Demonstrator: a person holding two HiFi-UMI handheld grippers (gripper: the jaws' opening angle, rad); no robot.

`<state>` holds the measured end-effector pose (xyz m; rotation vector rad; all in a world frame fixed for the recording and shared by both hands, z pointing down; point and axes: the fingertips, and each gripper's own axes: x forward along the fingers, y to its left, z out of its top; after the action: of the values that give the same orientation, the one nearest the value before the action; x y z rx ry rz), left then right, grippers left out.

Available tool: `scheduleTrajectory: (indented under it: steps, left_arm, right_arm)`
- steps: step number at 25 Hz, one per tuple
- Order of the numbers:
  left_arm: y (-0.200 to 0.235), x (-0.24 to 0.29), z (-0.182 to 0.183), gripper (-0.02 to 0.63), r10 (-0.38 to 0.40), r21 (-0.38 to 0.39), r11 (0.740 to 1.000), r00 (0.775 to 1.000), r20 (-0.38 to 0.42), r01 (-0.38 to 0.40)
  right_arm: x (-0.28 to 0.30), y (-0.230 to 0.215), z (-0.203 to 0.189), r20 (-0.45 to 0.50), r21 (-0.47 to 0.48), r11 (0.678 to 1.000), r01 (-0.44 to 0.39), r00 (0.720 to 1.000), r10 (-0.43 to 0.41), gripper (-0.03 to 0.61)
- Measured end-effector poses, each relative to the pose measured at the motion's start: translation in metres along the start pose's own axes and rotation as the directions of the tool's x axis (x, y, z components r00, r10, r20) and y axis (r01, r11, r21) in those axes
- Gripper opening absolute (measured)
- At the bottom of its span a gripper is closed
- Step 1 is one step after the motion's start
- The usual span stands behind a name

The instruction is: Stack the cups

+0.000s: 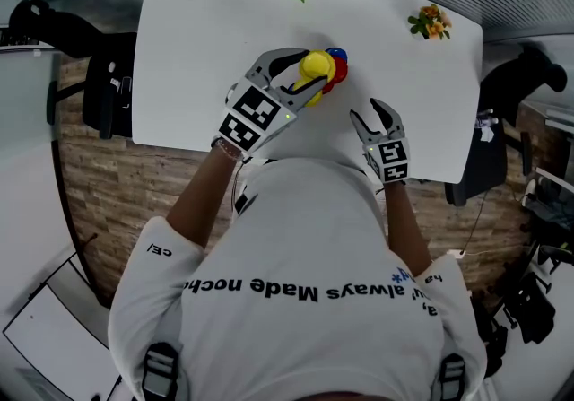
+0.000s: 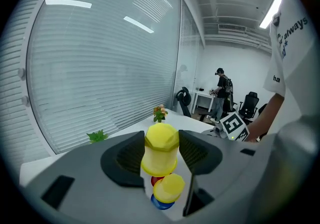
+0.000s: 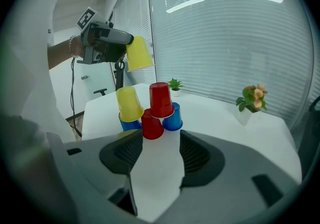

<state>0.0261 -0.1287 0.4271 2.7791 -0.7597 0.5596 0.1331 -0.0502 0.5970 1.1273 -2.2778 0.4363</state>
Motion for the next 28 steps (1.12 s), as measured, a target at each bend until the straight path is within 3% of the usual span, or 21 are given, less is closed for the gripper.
scheduleTrajectory:
  steps: [9, 22, 28]
  left_arm:
    - [-0.01, 0.016, -0.018, 0.236, -0.019, 0.002, 1.0, 0.999, -0.051, 0.019]
    - [-0.015, 0.025, -0.033, 0.236, -0.022, 0.015, 1.0, 0.997, -0.077, 0.023]
    - [-0.015, 0.026, -0.036, 0.236, -0.026, 0.019, 0.999, 0.997, -0.078, 0.028]
  right_arm:
    - [-0.001, -0.003, -0.002, -0.001, 0.003, 1.0, -0.002, 1.0, 0.002, 0.244]
    - [-0.002, -0.005, -0.011, -0.029, -0.008, 1.0, -0.004, 1.0, 0.004, 0.242]
    - [-0.001, -0.004, -0.002, 0.0, 0.001, 1.0, -0.005, 1.0, 0.005, 0.242]
